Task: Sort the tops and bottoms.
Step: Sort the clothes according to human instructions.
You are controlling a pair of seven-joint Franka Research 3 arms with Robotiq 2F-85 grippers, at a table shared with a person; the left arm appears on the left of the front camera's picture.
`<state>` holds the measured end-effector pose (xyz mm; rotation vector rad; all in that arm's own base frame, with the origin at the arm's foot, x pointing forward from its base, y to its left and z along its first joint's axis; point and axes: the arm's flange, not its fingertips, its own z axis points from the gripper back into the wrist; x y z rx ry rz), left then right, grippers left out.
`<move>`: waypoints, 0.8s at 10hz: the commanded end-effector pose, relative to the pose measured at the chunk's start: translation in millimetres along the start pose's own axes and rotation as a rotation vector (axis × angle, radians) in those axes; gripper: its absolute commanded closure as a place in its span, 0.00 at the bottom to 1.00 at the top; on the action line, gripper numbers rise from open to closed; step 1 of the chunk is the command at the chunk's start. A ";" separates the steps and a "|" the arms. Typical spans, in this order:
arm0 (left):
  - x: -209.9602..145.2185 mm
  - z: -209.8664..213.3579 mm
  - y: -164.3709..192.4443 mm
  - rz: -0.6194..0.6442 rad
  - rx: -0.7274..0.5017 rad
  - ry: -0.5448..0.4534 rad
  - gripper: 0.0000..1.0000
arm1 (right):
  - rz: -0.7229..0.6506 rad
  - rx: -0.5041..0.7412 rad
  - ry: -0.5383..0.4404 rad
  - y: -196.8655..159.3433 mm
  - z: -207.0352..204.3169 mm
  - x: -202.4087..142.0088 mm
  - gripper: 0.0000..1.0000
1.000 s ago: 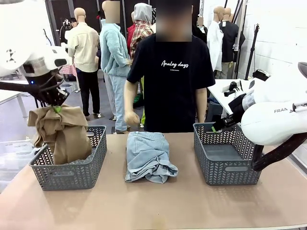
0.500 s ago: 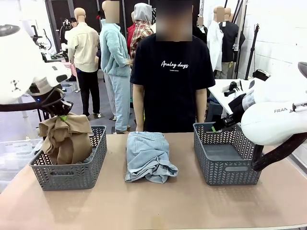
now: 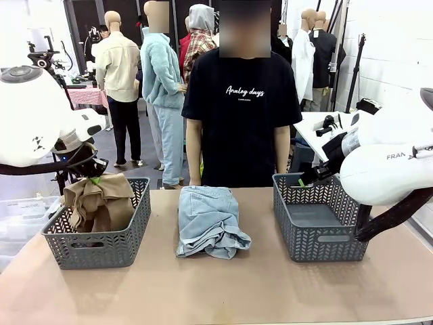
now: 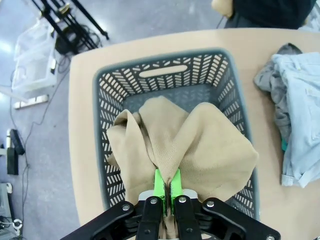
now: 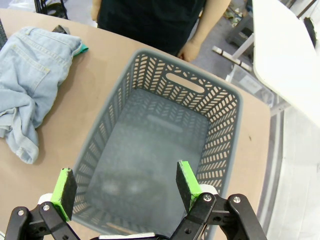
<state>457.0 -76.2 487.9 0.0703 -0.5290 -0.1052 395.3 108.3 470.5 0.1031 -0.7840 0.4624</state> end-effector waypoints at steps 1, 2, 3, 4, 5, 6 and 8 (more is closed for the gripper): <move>-2.4 -10.3 1.1 0.033 0.010 -0.004 0.96 | 0.005 0.000 0.001 -0.9 -0.7 -0.4 0.00; -2.5 -12.4 -0.9 0.025 0.011 -0.003 0.76 | 0.005 0.000 0.001 -0.9 -0.7 -0.4 0.00; -2.3 -13.1 -1.6 0.020 0.014 -0.001 0.56 | 0.005 0.000 0.001 -0.9 -0.7 -0.4 0.00; -2.4 -11.4 -0.1 0.023 0.020 0.002 0.36 | 0.005 0.000 0.001 -0.9 -0.7 -0.4 0.00; -0.8 -8.2 3.1 0.032 0.028 0.004 0.16 | 0.005 0.000 0.001 -0.9 -0.7 -0.4 0.00; 1.3 -6.0 6.0 0.055 0.036 0.017 0.00 | 0.005 0.000 0.001 -0.9 -0.7 -0.4 0.00; -2.3 -11.2 1.7 0.004 0.001 0.022 0.00 | 0.005 0.000 0.001 -0.9 -0.7 -0.4 0.00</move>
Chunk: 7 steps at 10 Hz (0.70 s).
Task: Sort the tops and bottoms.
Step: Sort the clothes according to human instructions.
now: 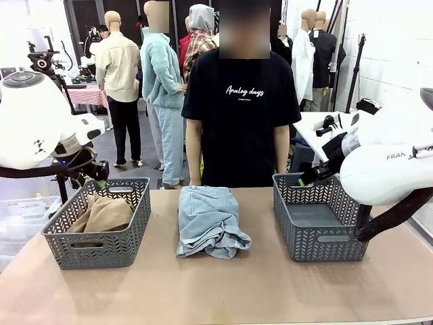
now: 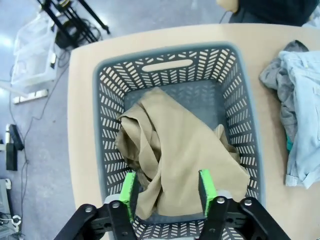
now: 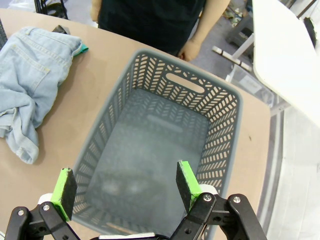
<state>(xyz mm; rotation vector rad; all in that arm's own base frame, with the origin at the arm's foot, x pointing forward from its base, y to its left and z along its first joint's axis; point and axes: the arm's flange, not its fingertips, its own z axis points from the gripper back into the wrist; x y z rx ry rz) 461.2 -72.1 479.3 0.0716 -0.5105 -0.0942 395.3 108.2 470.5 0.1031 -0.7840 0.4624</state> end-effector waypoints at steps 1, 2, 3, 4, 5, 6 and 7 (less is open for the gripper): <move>-1.2 -1.5 -1.9 -0.006 -0.002 0.002 0.00 | 0.005 0.000 0.001 -0.9 -0.7 -0.4 0.00; -1.2 -1.5 -1.9 -0.006 -0.002 0.002 0.00 | 0.005 0.000 0.001 -0.9 -0.7 -0.4 0.00; -1.2 -1.5 -1.9 -0.006 -0.002 0.002 0.00 | 0.005 0.000 0.001 -0.9 -0.7 -0.4 0.00; -1.2 -1.5 -1.9 -0.006 -0.002 0.002 0.00 | 0.005 0.000 0.001 -0.9 -0.7 -0.4 0.00; -1.2 -1.5 -1.9 -0.006 -0.002 0.002 0.00 | 0.005 0.000 0.001 -0.9 -0.7 -0.4 0.00; -1.2 -1.5 -1.9 -0.006 -0.002 0.002 0.00 | 0.005 0.000 0.001 -0.9 -0.7 -0.4 0.00; -1.2 -1.5 -1.9 -0.006 -0.002 0.002 0.00 | 0.005 0.000 0.001 -0.9 -0.7 -0.4 0.00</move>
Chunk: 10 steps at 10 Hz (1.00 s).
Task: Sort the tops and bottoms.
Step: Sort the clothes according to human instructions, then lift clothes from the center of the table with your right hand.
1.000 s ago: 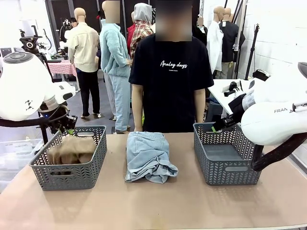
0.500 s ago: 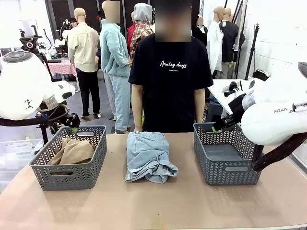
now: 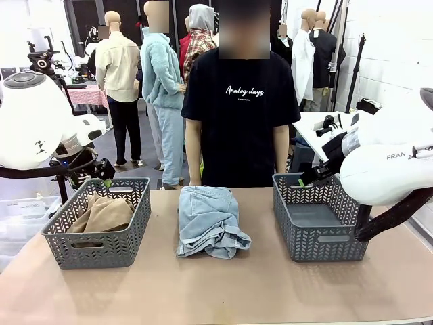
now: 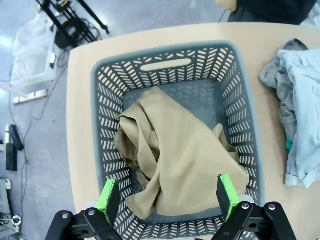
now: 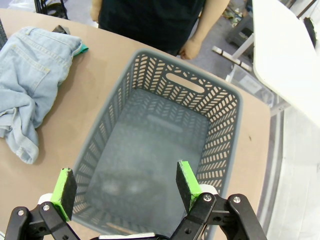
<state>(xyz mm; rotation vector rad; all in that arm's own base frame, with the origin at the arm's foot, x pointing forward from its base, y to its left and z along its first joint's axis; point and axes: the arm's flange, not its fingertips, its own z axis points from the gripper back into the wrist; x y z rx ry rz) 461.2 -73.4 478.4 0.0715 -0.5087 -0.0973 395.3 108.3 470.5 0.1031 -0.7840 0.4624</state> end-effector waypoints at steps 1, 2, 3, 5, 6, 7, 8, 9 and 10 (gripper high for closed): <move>-0.9 -0.8 -0.6 -0.003 -0.001 0.001 0.00 | 0.005 0.000 0.001 -0.9 -0.7 -0.4 0.00; -0.9 -0.8 -0.6 -0.003 -0.001 0.001 0.00 | 0.005 0.000 0.001 -0.9 -0.7 -0.4 0.00; -0.9 -0.8 -0.6 -0.003 -0.001 0.001 0.00 | 0.005 0.000 0.001 -0.9 -0.7 -0.4 0.00; -0.9 -0.8 -0.6 -0.003 -0.001 0.001 0.00 | 0.005 0.000 0.001 -0.9 -0.7 -0.4 0.00; -0.9 -0.8 -0.6 -0.003 -0.001 0.001 0.00 | 0.005 0.000 0.001 -0.9 -0.7 -0.4 0.00; -0.9 -0.8 -0.6 -0.003 -0.001 0.001 0.00 | 0.005 0.000 0.001 -0.9 -0.7 -0.4 0.00; -0.9 -0.8 -0.6 -0.003 -0.001 0.001 0.00 | 0.005 0.000 0.001 -0.9 -0.7 -0.4 0.00; -0.9 -0.8 -0.6 -0.003 -0.001 0.001 0.00 | 0.005 0.000 0.001 -0.9 -0.7 -0.4 0.00; -0.9 -0.8 -0.6 -0.003 -0.001 0.001 0.00 | 0.005 0.000 0.001 -0.9 -0.7 -0.4 0.00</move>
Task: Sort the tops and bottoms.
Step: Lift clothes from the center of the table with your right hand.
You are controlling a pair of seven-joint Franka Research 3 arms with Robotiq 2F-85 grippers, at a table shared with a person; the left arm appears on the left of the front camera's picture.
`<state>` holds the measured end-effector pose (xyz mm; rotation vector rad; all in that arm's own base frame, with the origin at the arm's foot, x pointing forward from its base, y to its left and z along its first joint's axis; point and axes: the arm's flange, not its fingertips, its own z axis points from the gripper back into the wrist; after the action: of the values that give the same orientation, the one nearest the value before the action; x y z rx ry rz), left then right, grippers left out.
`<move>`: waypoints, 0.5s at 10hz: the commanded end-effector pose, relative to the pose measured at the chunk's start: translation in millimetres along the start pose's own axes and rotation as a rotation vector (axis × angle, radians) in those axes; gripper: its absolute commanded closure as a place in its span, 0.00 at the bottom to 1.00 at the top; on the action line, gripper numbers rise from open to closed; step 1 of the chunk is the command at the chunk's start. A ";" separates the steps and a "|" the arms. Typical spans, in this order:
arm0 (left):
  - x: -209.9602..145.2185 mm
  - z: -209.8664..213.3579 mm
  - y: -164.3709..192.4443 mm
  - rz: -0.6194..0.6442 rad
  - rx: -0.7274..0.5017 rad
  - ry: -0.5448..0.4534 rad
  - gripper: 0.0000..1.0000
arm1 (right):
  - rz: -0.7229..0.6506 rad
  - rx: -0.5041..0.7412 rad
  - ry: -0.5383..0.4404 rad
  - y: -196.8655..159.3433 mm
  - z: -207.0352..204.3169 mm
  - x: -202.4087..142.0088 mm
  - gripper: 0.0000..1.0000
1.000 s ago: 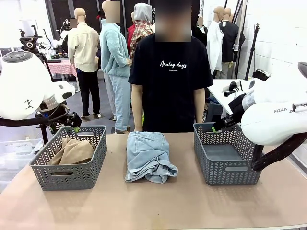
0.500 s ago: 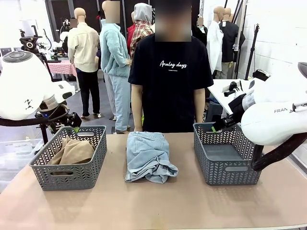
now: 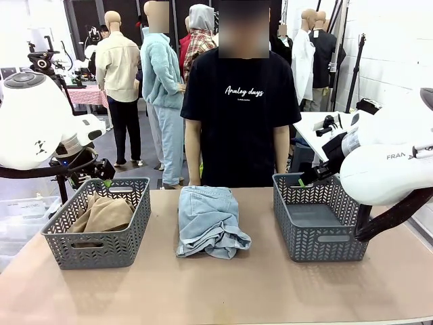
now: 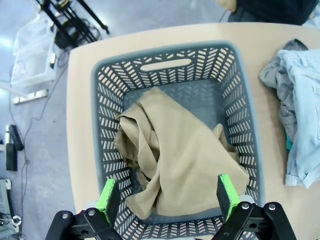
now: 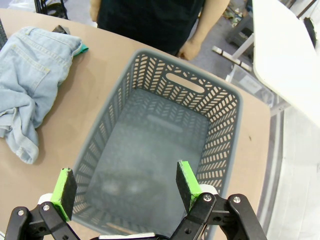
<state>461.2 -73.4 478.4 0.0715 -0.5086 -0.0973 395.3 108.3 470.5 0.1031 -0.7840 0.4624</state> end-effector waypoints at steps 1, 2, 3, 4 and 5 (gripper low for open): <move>-0.9 -0.8 -0.6 -0.003 -0.001 0.001 0.00 | 0.005 0.000 0.001 -1.0 -0.7 -0.4 0.00; -0.9 -0.8 -0.6 -0.003 -0.001 0.001 0.00 | 0.005 0.000 0.001 -1.0 -0.7 -0.4 0.00; -0.9 -0.8 -0.6 -0.003 -0.001 0.001 0.00 | 0.005 0.000 0.001 -1.0 -0.7 -0.4 0.00; -0.9 -0.8 -0.6 -0.003 -0.001 0.001 0.00 | 0.005 0.000 0.001 -1.0 -0.7 -0.4 0.00; -0.9 -0.8 -0.6 -0.003 -0.001 0.001 0.00 | 0.005 0.000 0.001 -1.0 -0.7 -0.4 0.00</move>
<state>461.2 -73.4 478.4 0.0715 -0.5086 -0.0973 395.3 108.3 470.5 0.1031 -0.7840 0.4624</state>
